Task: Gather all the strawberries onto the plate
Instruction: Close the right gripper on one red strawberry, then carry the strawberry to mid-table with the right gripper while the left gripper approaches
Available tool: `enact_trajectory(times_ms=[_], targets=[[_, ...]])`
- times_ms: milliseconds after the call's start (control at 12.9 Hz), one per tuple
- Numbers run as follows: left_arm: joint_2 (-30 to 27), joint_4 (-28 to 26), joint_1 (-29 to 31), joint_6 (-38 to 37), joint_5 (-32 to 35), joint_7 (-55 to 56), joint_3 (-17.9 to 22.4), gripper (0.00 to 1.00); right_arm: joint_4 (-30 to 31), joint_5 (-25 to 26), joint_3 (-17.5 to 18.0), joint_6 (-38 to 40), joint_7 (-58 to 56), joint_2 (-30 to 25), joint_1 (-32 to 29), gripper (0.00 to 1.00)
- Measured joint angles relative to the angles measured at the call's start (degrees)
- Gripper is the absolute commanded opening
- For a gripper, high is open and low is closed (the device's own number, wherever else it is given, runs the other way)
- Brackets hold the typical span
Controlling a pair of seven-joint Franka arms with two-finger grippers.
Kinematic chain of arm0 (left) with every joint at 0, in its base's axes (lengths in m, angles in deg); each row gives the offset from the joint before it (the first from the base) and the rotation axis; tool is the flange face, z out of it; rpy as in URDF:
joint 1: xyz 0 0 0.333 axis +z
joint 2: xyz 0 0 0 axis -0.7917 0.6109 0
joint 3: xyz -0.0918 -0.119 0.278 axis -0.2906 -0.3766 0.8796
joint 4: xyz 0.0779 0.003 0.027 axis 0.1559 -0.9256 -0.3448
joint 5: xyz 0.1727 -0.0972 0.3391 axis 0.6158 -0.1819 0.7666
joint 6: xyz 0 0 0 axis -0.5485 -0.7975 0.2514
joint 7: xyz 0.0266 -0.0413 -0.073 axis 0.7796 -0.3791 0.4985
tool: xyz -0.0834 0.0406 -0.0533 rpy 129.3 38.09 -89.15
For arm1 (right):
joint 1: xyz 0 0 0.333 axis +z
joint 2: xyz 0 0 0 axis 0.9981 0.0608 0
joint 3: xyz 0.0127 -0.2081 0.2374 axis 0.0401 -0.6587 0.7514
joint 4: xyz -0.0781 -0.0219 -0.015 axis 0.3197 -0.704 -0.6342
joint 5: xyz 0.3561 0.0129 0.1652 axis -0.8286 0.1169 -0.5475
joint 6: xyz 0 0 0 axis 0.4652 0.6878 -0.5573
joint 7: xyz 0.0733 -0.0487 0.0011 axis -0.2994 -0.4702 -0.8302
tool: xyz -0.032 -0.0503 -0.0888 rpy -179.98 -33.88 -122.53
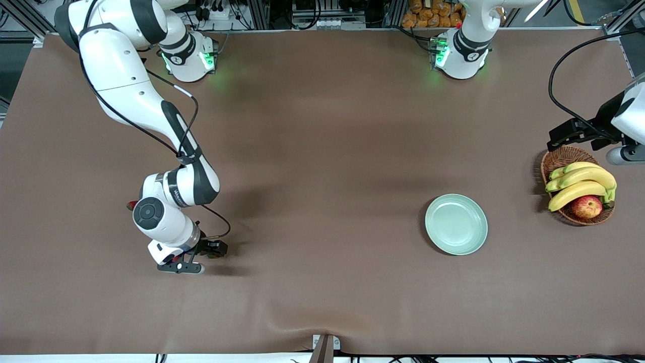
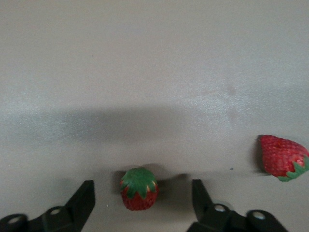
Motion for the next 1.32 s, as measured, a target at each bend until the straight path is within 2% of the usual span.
enact_trajectory(times_ms=[155, 233, 311, 388, 544, 699, 932, 1087, 1320], targets=[[0.00, 0.00, 0.00, 0.00, -0.29, 0.00, 0.00, 1.00, 0.00, 0.00, 0.00, 0.00, 0.04, 0.06, 0.00, 0.66], [0.00, 0.00, 0.00, 0.00, -0.33, 0.00, 0.00, 1.00, 0.00, 0.00, 0.00, 0.00, 0.05, 0.09, 0.00, 0.55], [0.00, 0.00, 0.00, 0.00, -0.35, 0.00, 0.00, 1.00, 0.00, 0.00, 0.00, 0.00, 0.05, 0.15, 0.00, 0.38], [0.00, 0.00, 0.01, 0.00, -0.36, 0.00, 0.00, 1.00, 0.00, 0.00, 0.00, 0.00, 0.05, 0.25, 0.00, 0.25], [0.00, 0.00, 0.01, 0.00, -0.37, 0.00, 0.00, 1.00, -0.04, 0.03, 0.00, -0.06, 0.05, 0.44, 0.00, 0.11], [0.00, 0.00, 0.01, 0.00, -0.38, 0.00, 0.00, 1.00, -0.18, 0.04, -0.15, -0.05, -0.16, 0.49, -0.04, 0.06], [0.00, 0.00, 0.01, 0.00, -0.38, 0.00, 0.00, 1.00, -0.95, 0.04, -0.14, 0.93, -1.27, 0.29, 0.01, 0.06], [0.00, 0.00, 0.02, 0.00, -0.38, 0.00, 0.00, 1.00, -2.15, 0.06, 0.17, 5.83, -1.50, -1.17, 0.67, 0.06], [0.01, -0.02, 0.02, 0.00, -0.38, 0.00, 0.00, 1.00, -3.02, 0.04, 0.25, 14.81, -0.79, -6.23, 4.69, 0.06]])
